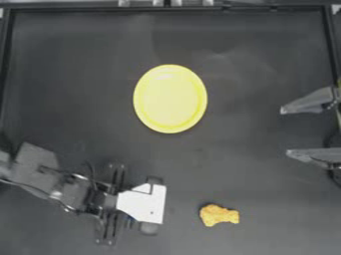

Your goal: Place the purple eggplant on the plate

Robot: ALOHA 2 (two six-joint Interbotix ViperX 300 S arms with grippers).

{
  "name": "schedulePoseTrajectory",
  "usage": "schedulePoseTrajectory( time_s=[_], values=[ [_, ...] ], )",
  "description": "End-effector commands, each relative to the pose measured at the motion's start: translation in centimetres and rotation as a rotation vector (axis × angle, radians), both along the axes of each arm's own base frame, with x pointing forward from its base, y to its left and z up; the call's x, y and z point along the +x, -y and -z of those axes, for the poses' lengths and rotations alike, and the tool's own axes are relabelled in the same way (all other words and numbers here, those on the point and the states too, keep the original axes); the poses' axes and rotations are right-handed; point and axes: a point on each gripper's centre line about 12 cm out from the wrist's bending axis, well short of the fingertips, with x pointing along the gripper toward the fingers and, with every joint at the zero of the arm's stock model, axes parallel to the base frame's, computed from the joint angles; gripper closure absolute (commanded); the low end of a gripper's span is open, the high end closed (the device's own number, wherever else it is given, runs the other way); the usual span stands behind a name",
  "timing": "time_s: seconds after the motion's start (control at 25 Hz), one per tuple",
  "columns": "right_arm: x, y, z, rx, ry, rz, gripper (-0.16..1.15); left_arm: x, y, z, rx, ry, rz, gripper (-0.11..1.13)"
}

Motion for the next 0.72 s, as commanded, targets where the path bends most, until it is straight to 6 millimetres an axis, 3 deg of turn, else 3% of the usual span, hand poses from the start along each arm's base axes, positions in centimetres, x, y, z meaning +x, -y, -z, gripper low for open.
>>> schedulePoseTrajectory(
  time_s=[0.04, 0.4, 0.72],
  values=[
    [0.1, 0.0, -0.5, 0.003, 0.015, 0.001, -0.03, -0.1, -2.5, -4.9, 0.030, 0.136, -0.027, 0.62],
    [0.1, 0.0, -0.3, 0.004, 0.012, 0.001, -0.03, -0.4, -10.7, -7.8, 0.191, 0.217, -0.103, 0.62],
    [0.1, 0.0, -0.2, 0.006, 0.011, 0.000, -0.03, 0.3, -17.0, -8.2, 0.278, 0.217, -0.154, 0.62]
  ],
)
